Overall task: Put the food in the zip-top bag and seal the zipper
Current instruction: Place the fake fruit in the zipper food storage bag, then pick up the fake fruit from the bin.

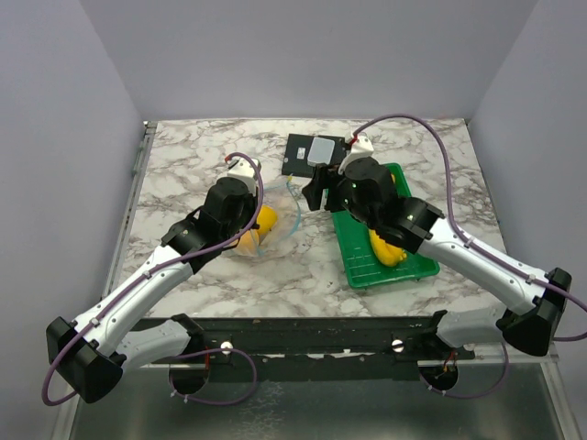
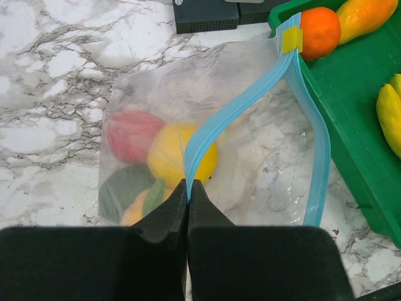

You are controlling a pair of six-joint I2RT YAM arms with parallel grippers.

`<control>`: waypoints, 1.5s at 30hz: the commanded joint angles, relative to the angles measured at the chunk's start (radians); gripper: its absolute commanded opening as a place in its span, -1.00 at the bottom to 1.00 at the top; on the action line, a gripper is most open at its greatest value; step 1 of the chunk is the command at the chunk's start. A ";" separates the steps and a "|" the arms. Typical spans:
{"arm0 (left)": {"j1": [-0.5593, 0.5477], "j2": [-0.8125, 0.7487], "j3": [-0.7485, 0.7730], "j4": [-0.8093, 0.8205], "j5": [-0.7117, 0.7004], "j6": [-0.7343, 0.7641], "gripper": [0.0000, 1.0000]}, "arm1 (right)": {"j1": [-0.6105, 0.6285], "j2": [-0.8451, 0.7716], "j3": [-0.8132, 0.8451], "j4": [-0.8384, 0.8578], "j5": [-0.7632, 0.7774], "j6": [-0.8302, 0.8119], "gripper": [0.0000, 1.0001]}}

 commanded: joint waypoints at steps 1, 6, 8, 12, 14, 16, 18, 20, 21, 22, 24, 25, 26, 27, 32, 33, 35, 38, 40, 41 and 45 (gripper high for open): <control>0.003 -0.014 -0.010 0.021 0.005 0.000 -1.00 | 0.002 -0.034 -0.041 -0.163 0.212 0.001 0.51; 0.002 -0.014 -0.010 0.022 0.008 -0.002 -1.00 | -0.015 -0.062 -0.096 -0.252 0.287 0.025 0.52; 0.002 -0.014 -0.011 0.021 0.013 -0.002 -1.00 | -0.030 -0.070 -0.116 -0.288 0.304 0.042 0.52; 0.002 -0.016 -0.012 0.021 0.013 -0.003 -1.00 | -0.087 -0.072 -0.152 -0.336 0.318 0.064 0.53; 0.002 -0.015 -0.012 0.022 0.013 -0.002 -1.00 | -0.131 -0.069 -0.167 -0.354 0.315 0.073 0.53; 0.003 -0.015 -0.013 0.022 0.012 -0.003 -1.00 | -0.174 -0.064 -0.183 -0.367 0.312 0.084 0.54; 0.002 -0.014 -0.013 0.021 0.013 -0.003 -1.00 | -0.211 -0.060 -0.203 -0.362 0.299 0.084 0.55; 0.002 -0.014 -0.013 0.021 0.014 -0.003 -1.00 | -0.245 -0.051 -0.220 -0.359 0.296 0.081 0.56; 0.002 -0.014 -0.013 0.021 0.014 -0.004 -1.00 | -0.261 -0.043 -0.227 -0.360 0.295 0.080 0.56; 0.002 -0.015 -0.014 0.022 0.014 -0.003 -1.00 | -0.278 -0.034 -0.234 -0.360 0.297 0.078 0.57; 0.002 -0.015 -0.012 0.022 0.016 -0.004 -1.00 | -0.316 -0.010 -0.248 -0.362 0.295 0.085 0.61; 0.002 -0.014 -0.012 0.021 0.016 -0.003 -1.00 | -0.333 0.001 -0.256 -0.361 0.295 0.088 0.64; 0.002 -0.015 -0.012 0.021 0.016 -0.004 -1.00 | -0.347 0.011 -0.264 -0.360 0.297 0.094 0.69; 0.002 -0.014 -0.012 0.021 0.017 -0.003 -1.00 | -0.360 0.019 -0.273 -0.353 0.298 0.098 0.73; 0.002 -0.014 -0.013 0.021 0.017 -0.004 -1.00 | -0.413 0.031 -0.328 -0.279 0.250 0.097 0.82; 0.003 -0.013 -0.014 0.021 0.017 -0.004 -1.00 | -0.427 0.036 -0.335 -0.267 0.243 0.094 0.82; 0.003 -0.013 -0.014 0.021 0.017 -0.003 -1.00 | -0.456 0.045 -0.342 -0.255 0.227 0.092 0.83; 0.002 -0.014 -0.012 0.021 0.017 -0.004 -1.00 | -0.488 0.053 -0.355 -0.221 0.204 0.086 0.86; 0.002 -0.012 -0.012 0.021 0.016 -0.004 -1.00 | -0.510 0.063 -0.359 -0.197 0.184 0.081 0.86; 0.003 -0.013 -0.013 0.020 0.016 -0.004 -1.00 | -0.522 0.070 -0.358 -0.190 0.177 0.081 0.87; 0.002 -0.010 -0.014 0.019 0.016 -0.004 -1.00 | -0.554 0.106 -0.348 -0.155 0.151 0.079 0.87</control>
